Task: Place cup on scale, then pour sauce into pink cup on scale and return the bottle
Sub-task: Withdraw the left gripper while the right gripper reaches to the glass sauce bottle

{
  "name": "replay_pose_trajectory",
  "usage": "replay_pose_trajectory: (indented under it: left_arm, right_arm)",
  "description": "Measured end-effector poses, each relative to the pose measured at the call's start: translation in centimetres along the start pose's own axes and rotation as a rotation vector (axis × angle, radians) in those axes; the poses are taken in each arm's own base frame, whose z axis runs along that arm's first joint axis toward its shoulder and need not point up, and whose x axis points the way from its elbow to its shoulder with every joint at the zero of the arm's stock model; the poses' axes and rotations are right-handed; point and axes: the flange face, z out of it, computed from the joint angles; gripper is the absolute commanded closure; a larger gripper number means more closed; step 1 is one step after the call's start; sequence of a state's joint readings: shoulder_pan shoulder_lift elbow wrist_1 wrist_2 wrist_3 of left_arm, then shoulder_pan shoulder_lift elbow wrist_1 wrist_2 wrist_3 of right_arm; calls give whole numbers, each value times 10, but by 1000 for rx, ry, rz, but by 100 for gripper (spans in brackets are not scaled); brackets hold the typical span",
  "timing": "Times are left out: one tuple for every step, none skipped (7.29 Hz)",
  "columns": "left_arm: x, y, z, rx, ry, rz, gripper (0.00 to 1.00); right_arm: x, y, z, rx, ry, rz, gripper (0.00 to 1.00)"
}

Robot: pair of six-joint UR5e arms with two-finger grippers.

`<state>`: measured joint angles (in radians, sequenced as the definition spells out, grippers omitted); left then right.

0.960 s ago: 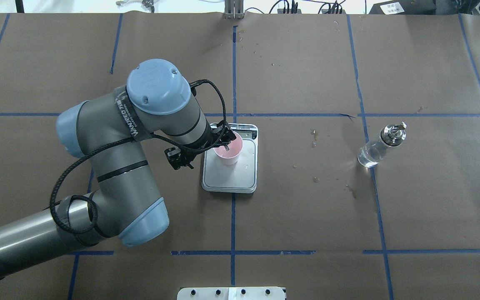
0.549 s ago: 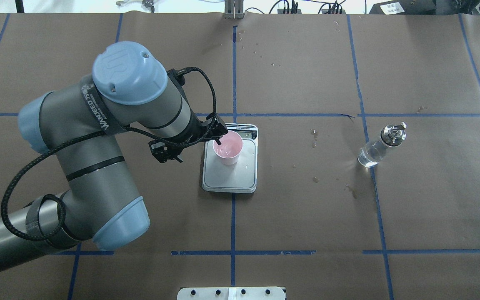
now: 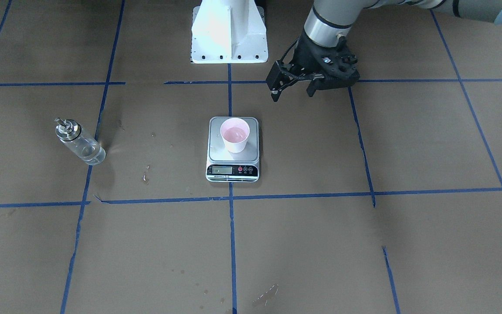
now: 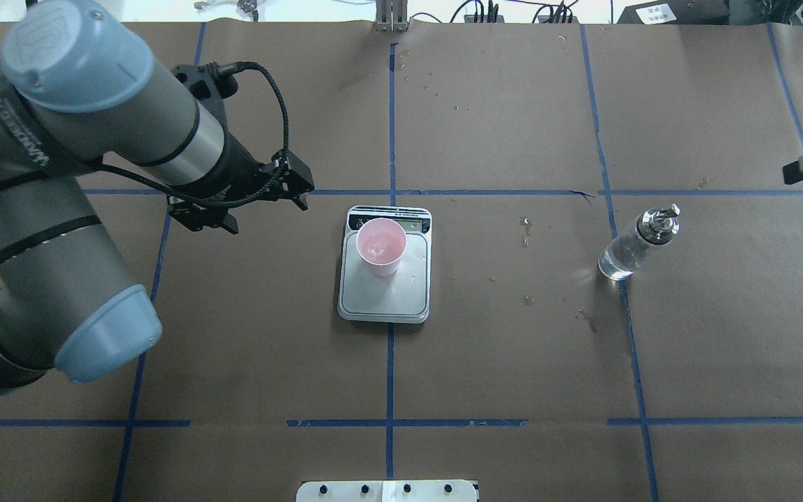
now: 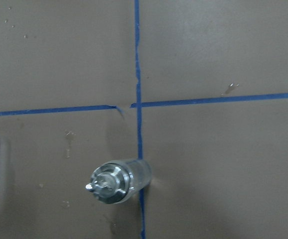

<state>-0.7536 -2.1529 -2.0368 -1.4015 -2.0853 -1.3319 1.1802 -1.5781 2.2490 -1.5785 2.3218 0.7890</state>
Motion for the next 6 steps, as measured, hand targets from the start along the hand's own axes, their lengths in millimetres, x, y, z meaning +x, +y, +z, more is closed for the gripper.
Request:
replay_pose_trajectory:
  left_arm:
    - [-18,-15,-22,18,-19,66,0]
    - [-32,-31,-42,36,-33,123,0]
    - [-43,-44,-53,52,-43,162,0]
    - [-57,-55,-61,67,-57,193,0]
    - [-77,-69,-67,80,-84,242,0]
    - [-105,-86,-72,85,-129,328,0]
  right_arm:
    - [-32,18,27,36,3,20,0]
    - [-61,43,55,83,20,27,0]
    - [-81,69,72,127,34,19,0]
    - [-91,91,85,181,38,0,0]
    - [-90,110,97,256,30,-33,0]
    - [-79,124,108,322,16,-62,0]
